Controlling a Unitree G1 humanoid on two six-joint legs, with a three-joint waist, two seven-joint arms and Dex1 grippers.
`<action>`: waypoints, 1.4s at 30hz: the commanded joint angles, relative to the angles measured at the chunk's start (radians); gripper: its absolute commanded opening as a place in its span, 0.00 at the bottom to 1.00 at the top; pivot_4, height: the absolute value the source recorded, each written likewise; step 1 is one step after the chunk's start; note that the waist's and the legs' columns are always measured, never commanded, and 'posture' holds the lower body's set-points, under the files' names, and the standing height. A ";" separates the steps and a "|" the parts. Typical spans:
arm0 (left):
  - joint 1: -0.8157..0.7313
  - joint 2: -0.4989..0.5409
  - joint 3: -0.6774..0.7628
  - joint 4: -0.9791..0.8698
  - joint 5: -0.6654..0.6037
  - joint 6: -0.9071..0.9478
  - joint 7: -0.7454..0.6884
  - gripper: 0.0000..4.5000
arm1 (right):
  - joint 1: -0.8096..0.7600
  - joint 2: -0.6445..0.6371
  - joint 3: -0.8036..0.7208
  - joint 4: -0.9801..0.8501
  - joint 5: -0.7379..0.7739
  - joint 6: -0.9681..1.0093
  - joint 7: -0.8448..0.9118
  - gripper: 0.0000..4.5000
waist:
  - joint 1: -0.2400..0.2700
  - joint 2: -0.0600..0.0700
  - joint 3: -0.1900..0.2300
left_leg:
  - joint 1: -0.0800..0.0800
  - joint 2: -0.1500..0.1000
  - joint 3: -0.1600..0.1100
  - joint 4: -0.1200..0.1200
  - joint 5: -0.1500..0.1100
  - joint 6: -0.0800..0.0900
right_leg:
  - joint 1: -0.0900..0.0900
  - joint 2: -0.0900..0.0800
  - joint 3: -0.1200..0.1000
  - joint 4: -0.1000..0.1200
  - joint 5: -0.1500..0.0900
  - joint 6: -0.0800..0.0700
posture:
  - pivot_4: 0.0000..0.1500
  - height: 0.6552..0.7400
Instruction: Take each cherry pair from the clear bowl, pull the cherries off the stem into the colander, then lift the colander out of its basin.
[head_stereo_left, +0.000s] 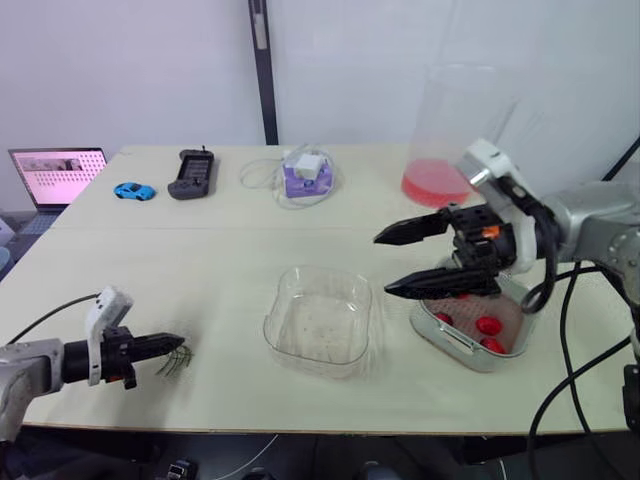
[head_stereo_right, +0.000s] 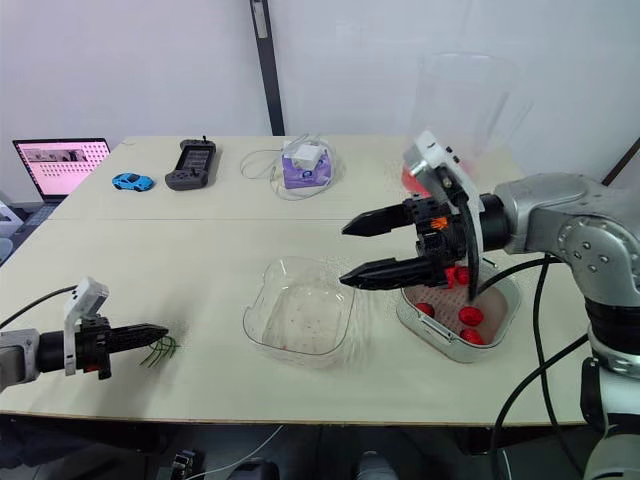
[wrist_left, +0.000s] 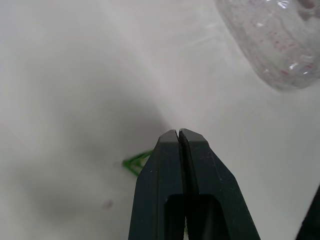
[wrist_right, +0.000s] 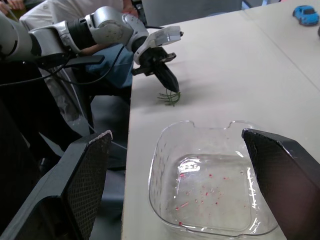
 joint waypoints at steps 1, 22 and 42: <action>-0.015 0.005 -0.008 0.028 0.023 -0.035 -0.018 0.00 | 0.002 -0.013 -0.031 -0.035 0.017 0.007 -0.017 0.99 | 0.000 0.000 0.000 | 0.000 0.000 0.000 0.000 0.000 0.000 | 0.000 0.000 0.000 0.000 0.000 0.000 | 1.00 0.92; -0.205 0.174 0.054 -0.150 -0.157 0.071 -0.242 0.99 | 0.082 -0.068 -0.079 -0.092 0.033 0.060 -0.088 1.00 | 0.006 0.000 0.000 | -0.001 0.000 0.000 0.000 0.000 0.000 | 0.000 -0.001 0.000 0.000 0.000 0.000 | 1.00 0.92; -0.841 -0.310 -0.414 0.067 -0.013 -0.090 -0.354 0.99 | 0.894 -0.155 -0.934 -0.638 0.143 0.486 -0.576 1.00 | 0.000 -0.001 0.000 | 0.000 -0.001 0.000 0.002 0.000 0.001 | 0.002 0.001 0.001 0.000 0.000 0.000 | 1.00 0.92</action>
